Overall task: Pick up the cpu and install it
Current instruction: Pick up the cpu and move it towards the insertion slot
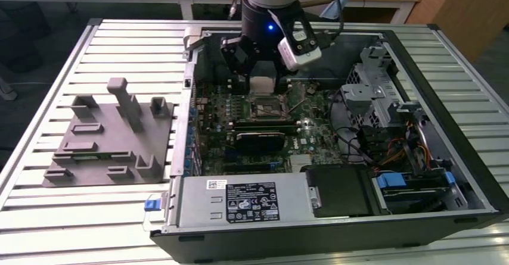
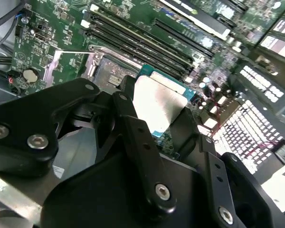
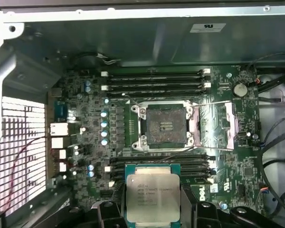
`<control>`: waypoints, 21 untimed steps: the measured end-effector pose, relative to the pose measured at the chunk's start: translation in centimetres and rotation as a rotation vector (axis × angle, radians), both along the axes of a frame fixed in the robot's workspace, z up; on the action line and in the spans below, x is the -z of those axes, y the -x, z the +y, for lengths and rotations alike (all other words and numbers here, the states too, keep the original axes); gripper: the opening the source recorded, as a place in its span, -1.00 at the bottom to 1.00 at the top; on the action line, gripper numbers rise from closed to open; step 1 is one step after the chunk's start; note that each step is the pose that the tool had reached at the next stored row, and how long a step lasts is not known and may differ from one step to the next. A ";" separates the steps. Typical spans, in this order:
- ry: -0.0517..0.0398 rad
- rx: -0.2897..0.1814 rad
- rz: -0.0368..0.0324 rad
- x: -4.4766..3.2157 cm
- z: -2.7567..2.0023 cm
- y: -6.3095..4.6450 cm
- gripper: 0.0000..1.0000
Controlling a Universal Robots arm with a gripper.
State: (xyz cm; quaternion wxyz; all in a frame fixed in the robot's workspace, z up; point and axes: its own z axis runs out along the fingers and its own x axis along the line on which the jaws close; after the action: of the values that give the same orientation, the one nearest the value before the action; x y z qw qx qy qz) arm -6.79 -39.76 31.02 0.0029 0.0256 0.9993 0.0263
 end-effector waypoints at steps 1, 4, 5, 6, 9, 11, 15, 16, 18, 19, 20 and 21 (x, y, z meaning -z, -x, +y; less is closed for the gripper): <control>0.0000 0.000 0.0009 0.16 0.11 -0.2 0.08; -0.0001 0.000 0.0032 0.64 0.52 -0.7 0.08; -0.0001 0.000 0.0039 0.80 0.67 -0.8 0.08; -0.0001 0.000 0.0045 0.97 0.82 -0.9 0.08; -0.0001 0.000 0.0055 1.51 1.31 -1.1 0.08; 0.0000 0.000 0.0057 1.85 1.66 -1.1 0.08; 0.0010 -0.002 0.0058 2.39 2.36 -1.1 0.08; 0.0014 -0.002 0.0057 2.50 2.52 -1.1 0.08; 0.0022 -0.004 0.0038 2.73 2.84 -1.1 0.08; 0.0025 -0.004 0.0020 2.85 2.96 -1.1 0.08; 0.0026 -0.005 0.0001 2.99 3.04 -1.1 0.08; 0.0028 -0.006 -0.0014 3.14 3.11 -1.1 0.08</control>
State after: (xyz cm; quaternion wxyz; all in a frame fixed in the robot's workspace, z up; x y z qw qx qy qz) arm -5.68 -36.64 27.88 0.0036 0.0227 0.9994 0.0250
